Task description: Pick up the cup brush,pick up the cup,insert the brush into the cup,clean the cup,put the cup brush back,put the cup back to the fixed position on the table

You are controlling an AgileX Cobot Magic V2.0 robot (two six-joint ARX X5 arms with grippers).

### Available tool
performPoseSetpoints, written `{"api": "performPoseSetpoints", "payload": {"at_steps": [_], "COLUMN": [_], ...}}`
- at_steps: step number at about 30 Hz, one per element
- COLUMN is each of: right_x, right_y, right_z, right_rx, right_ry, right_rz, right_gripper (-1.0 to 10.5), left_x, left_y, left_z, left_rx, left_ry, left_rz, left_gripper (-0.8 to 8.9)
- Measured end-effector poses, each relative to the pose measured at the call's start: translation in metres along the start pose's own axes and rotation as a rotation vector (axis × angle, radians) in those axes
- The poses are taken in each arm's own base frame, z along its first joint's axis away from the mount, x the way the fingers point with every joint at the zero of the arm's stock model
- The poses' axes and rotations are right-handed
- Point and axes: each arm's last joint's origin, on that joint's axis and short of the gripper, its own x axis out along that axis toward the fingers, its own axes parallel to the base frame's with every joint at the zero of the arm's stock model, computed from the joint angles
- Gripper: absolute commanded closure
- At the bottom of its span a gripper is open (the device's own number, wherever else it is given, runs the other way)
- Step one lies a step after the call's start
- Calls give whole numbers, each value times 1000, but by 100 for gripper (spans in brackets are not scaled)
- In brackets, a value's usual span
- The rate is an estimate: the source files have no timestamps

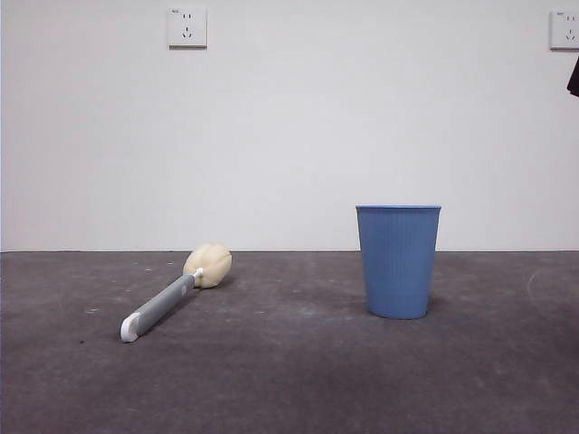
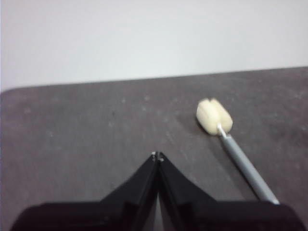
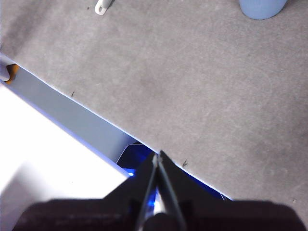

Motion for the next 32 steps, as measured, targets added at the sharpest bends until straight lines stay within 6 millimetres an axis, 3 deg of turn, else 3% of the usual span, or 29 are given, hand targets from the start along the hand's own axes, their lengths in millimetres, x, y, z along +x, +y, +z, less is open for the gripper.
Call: {"api": "performPoseSetpoints", "payload": {"at_steps": [7, 32], "right_x": [0, 0], "right_y": [0, 0], "right_z": [0, 0], "right_rx": [0, -1], "right_ry": [0, 0], "right_rz": [0, -3], "right_gripper": [946, 946], "left_x": [0, 0], "left_y": [0, 0], "left_z": [-9, -9], "left_rx": [-18, -38], "left_ry": [91, 95], "left_rz": [0, 0], "left_gripper": [817, 817]}}
